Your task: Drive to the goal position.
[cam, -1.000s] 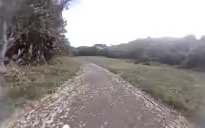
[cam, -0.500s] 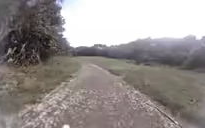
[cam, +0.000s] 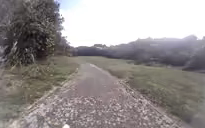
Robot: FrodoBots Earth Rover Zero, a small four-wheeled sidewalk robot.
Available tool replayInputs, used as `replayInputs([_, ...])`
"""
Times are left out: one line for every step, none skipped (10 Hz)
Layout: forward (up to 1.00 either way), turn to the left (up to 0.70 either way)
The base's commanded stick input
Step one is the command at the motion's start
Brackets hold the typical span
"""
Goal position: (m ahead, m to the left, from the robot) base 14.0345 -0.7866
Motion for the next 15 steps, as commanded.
replayInputs([1.0,0.25])
replayInputs([1.0,0.25])
replayInputs([1.0,0.03])
replayInputs([1.0,0.03])
replayInputs([1.0,0.24])
replayInputs([1.0,0.29])
replayInputs([1.0,0.17])
replayInputs([1.0,0.12])
replayInputs([1.0,0.06])
replayInputs([1.0,0.3])
replayInputs([1.0,0.29])
replayInputs([1.0,0.24])
replayInputs([1.0,0.14])
replayInputs([1.0,0.03])
replayInputs([1.0,0.03])
